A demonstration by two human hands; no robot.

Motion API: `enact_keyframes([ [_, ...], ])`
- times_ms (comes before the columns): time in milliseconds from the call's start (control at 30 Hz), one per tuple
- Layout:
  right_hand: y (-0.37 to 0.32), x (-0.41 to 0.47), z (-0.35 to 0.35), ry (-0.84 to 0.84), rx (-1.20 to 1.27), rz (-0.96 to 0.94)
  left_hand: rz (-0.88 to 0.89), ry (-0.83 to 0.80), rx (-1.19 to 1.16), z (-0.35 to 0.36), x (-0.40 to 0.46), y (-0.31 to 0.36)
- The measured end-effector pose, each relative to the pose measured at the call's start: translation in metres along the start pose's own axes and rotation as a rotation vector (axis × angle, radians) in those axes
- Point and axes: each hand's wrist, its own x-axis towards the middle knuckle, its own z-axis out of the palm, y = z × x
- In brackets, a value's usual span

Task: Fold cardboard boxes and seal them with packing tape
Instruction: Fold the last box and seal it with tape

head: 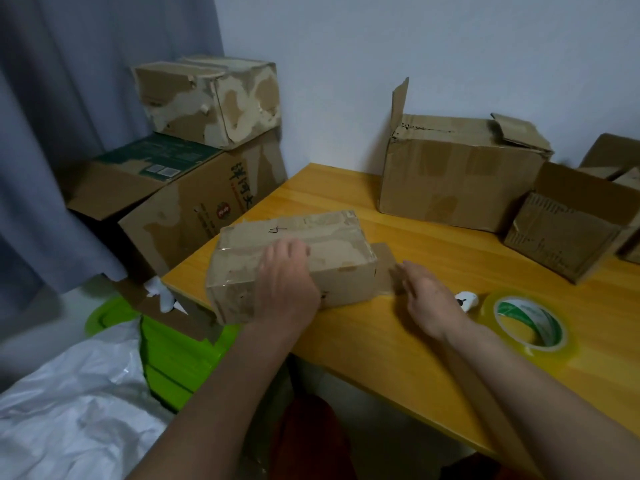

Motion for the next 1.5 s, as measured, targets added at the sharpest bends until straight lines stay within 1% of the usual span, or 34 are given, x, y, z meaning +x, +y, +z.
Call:
enact_keyframes([
  [67, -0.012, 0.000, 0.009, -0.040, 0.059, -0.041, 0.083, -0.062, -0.039, 0.015, 0.000, 0.010],
  [100, -0.016, 0.000, 0.015, -0.075, 0.074, -0.064, 0.091, -0.105, 0.004, 0.022, 0.001, 0.012],
  [167, -0.022, -0.001, 0.025, -0.133, 0.155, -0.051, 0.067, -0.147, 0.149, 0.031, 0.005, 0.015],
  [233, -0.025, -0.005, 0.032, -0.158, 0.235, -0.048, 0.009, -0.133, 0.229, 0.034, 0.008, 0.018],
  [300, -0.026, -0.009, 0.032, -0.203, 0.295, -0.103, -0.040, -0.111, 0.235, 0.035, 0.011, 0.023],
  [367, -0.028, -0.014, 0.027, -0.273, 0.401, -0.153, -0.022, -0.104, 0.250, 0.037, 0.013, 0.027],
  [400, -0.029, -0.016, 0.024, -0.254, 0.435, -0.142, 0.013, -0.108, 0.250, 0.038, 0.013, 0.027],
  [433, -0.029, -0.017, 0.020, -0.178, 0.459, -0.107, 0.058, -0.115, 0.229, 0.039, 0.013, 0.027],
  [533, -0.024, -0.006, 0.009, 0.233, 0.409, 0.021, 0.205, -0.144, 0.132, 0.032, 0.005, 0.023],
  [567, -0.021, 0.000, 0.005, 0.340, 0.371, 0.054, 0.256, -0.159, 0.111, 0.028, 0.002, 0.022],
  [600, -0.018, 0.005, 0.002, 0.396, 0.332, 0.087, 0.302, -0.185, 0.098, 0.024, -0.001, 0.019],
  [667, -0.015, 0.009, -0.003, 0.385, 0.326, 0.127, 0.366, -0.263, 0.064, 0.016, -0.004, 0.013],
  [767, -0.016, 0.005, 0.000, 0.243, 0.440, 0.110, 0.400, -0.387, 0.007, 0.008, -0.003, -0.001],
  [833, -0.018, -0.005, 0.006, 0.191, 0.452, 0.083, 0.383, -0.432, -0.033, 0.007, -0.002, -0.006],
  [900, -0.019, -0.017, 0.012, 0.216, 0.428, 0.065, 0.378, -0.417, -0.074, 0.009, -0.004, -0.003],
  [933, -0.019, -0.023, 0.014, 0.232, 0.414, 0.063, 0.406, -0.392, -0.078, 0.012, -0.006, 0.001],
  [1033, -0.018, -0.034, 0.014, 0.246, 0.386, 0.078, 0.549, -0.238, -0.028, 0.032, -0.013, 0.011],
  [1133, -0.012, -0.038, 0.006, 0.240, 0.373, 0.070, 0.614, -0.105, 0.004, 0.047, -0.009, 0.011],
  [1200, -0.007, -0.043, -0.001, 0.218, 0.369, 0.056, 0.663, -0.062, 0.035, 0.052, -0.004, 0.011],
  [1267, -0.004, -0.052, -0.008, 0.226, 0.337, 0.026, 0.691, -0.052, 0.039, 0.054, 0.000, 0.009],
  [1400, 0.018, -0.076, -0.025, 0.323, 0.133, 0.003, 0.682, -0.125, 0.130, 0.054, -0.001, 0.014],
  [1500, 0.047, -0.098, -0.043, 0.388, 0.000, 0.045, 0.641, -0.111, 0.125, 0.052, -0.012, 0.033],
])
